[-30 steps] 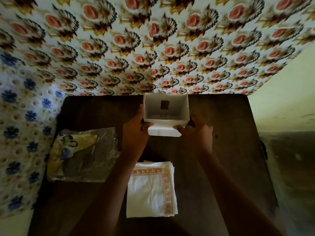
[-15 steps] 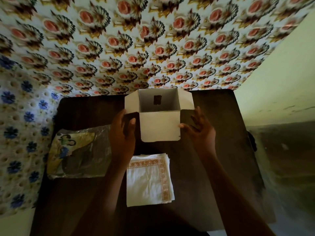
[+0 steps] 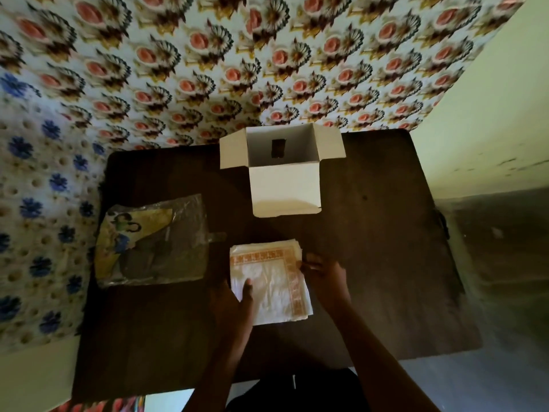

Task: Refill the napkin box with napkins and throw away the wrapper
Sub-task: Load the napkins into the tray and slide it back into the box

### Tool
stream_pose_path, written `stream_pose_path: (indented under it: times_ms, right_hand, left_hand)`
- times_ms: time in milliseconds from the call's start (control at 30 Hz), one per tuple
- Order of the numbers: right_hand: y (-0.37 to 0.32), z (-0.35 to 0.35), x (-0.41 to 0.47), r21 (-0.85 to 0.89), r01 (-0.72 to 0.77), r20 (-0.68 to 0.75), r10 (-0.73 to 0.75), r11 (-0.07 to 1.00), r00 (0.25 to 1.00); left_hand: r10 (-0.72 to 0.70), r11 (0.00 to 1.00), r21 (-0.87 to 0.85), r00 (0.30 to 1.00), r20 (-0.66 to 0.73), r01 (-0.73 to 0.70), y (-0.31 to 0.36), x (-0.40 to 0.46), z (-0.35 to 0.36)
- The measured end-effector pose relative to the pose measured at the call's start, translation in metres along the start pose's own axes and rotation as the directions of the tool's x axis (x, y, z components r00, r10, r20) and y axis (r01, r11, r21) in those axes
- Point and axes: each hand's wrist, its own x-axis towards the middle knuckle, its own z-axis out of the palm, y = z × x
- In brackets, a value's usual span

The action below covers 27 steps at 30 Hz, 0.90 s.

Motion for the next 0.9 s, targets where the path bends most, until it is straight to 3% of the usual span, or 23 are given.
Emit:
stream_pose_path:
  times_ms: [100, 267, 400, 500, 633, 767, 900]
  right_hand:
    - [0.004, 0.013, -0.008, -0.031, -0.030, 0.012, 0.030, 0.999, 0.999]
    - [0.011, 0.021, -0.016, -0.016, -0.108, -0.091, 0.106, 0.994, 0.990]
    - [0.014, 0.027, -0.017, -0.016, -0.159, -0.133, 0.155, 0.987, 0.979]
    - [0.011, 0.032, -0.016, 0.004, -0.167, -0.159, 0.165, 0.986, 0.973]
    - [0.011, 0.034, -0.013, 0.104, -0.203, -0.143, 0.216, 0.974, 0.966]
    - [0.014, 0.032, -0.010, 0.204, -0.254, -0.097, 0.278, 0.946, 0.956]
    - [0.023, 0.026, -0.010, 0.246, -0.267, -0.047, 0.287, 0.932, 0.957]
  left_hand:
    - [0.096, 0.995, 0.027, 0.995, 0.037, -0.097, -0.009, 0.002, 0.000]
    - [0.200, 0.975, 0.083, 0.976, 0.086, -0.207, 0.005, 0.011, -0.014]
    - [0.160, 0.968, 0.162, 0.969, 0.190, -0.192, 0.012, 0.025, -0.019]
    - [0.162, 0.981, 0.064, 0.960, 0.227, -0.181, 0.022, 0.031, -0.020]
    - [0.010, 0.993, -0.117, 0.957, 0.290, 0.025, 0.035, 0.041, -0.019]
    - [-0.064, 0.973, -0.177, 0.914, 0.401, 0.145, 0.036, 0.052, -0.017]
    - [0.033, 0.993, -0.119, 0.922, 0.386, 0.014, 0.033, 0.045, -0.011]
